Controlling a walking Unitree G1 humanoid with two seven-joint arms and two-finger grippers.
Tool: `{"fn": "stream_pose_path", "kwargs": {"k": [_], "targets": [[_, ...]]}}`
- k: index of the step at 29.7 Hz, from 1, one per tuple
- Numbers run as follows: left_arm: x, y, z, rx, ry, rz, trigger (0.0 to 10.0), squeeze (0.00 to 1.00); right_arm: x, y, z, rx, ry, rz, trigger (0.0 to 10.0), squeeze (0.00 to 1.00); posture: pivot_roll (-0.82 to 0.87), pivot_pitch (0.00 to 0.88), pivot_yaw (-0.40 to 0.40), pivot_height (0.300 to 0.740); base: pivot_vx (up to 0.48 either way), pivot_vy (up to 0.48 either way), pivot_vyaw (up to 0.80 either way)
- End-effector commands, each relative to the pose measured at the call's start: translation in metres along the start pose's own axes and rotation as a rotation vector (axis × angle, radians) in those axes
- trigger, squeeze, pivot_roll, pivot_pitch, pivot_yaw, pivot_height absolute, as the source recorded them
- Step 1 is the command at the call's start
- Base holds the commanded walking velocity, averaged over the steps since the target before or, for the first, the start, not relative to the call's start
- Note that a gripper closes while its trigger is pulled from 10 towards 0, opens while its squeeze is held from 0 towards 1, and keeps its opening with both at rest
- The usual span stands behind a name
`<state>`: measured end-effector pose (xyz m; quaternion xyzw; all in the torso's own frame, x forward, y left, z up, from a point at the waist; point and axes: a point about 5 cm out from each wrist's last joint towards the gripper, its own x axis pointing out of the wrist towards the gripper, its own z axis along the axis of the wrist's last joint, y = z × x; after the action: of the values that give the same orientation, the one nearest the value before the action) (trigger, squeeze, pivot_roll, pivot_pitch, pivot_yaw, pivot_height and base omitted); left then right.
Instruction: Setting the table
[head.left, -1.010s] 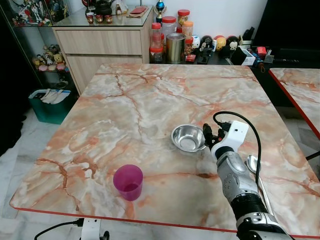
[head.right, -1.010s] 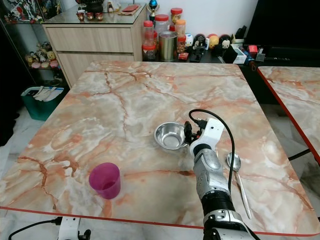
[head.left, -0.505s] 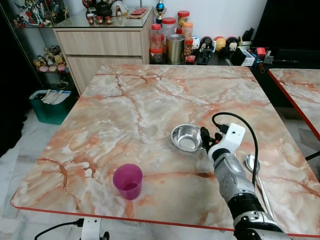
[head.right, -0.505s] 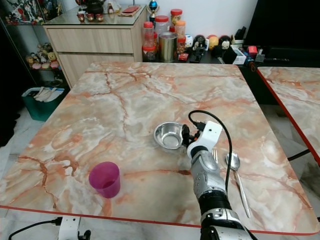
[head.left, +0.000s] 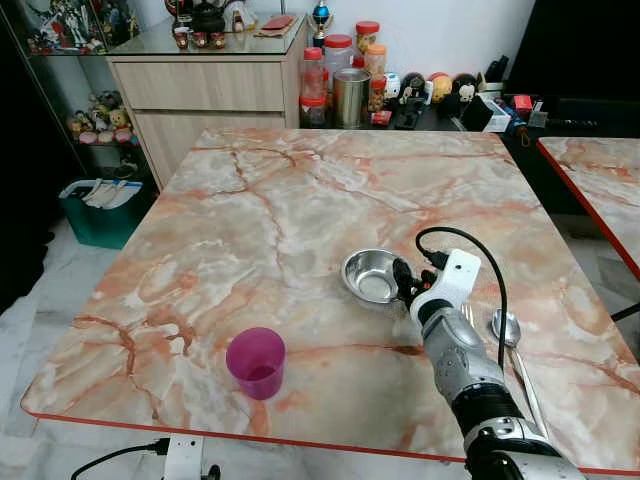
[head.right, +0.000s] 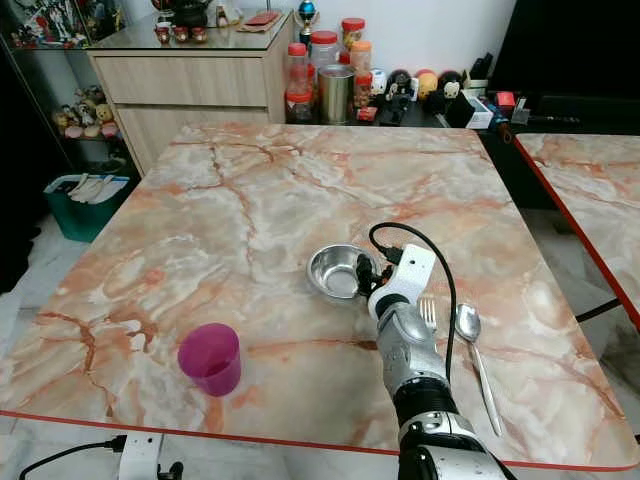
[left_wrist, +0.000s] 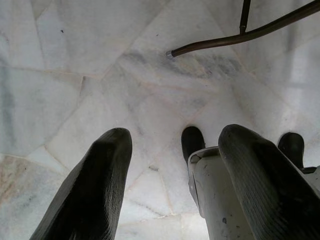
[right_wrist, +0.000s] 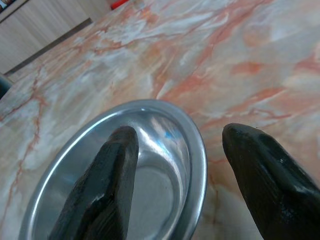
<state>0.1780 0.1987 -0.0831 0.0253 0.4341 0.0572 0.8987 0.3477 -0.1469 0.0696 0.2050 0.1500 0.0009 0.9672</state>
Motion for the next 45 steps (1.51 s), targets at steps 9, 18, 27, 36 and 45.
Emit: {"fn": "stream_pose_path", "kwargs": {"k": [9, 18, 27, 36, 45], "targets": [[0.0001, -0.0003, -0.0012, 0.014, 0.016, -0.011, 10.0, 0.0, 0.002, 0.0001, -0.0019, 0.014, 0.018, -0.016, 10.0, 0.0, -0.02, 0.0, 0.005, 0.74, 0.0, 0.0, 0.0], [0.0004, -0.001, -0.0004, 0.016, 0.016, -0.012, 10.0, 0.0, 0.0027, 0.0013, -0.0041, 0.033, 0.037, -0.003, 10.0, 0.0, -0.01, 0.0, 0.003, 0.74, 0.0, 0.0, 0.0], [0.0002, -0.0022, -0.0011, 0.015, 0.018, -0.016, 10.0, 0.0, 0.0035, 0.0019, -0.0042, 0.074, 0.038, 0.0, 3.5, 0.0, -0.02, 0.0, 0.002, 0.74, 0.0, 0.0, 0.0], [0.0002, -0.0025, -0.0015, 0.016, 0.021, -0.017, 10.0, 0.0, 0.0043, 0.0025, -0.0041, 0.08, 0.043, 0.002, 0.2, 0.0, -0.02, 0.0, 0.001, 0.74, 0.0, 0.0, 0.0], [0.0001, -0.0038, -0.0024, 0.009, 0.027, -0.026, 10.0, 0.0, 0.0054, 0.0033, -0.0028, 0.083, 0.046, -0.002, 10.0, 0.0, -0.02, 0.0, -0.001, 0.74, 0.0, 0.0, 0.0]]}}
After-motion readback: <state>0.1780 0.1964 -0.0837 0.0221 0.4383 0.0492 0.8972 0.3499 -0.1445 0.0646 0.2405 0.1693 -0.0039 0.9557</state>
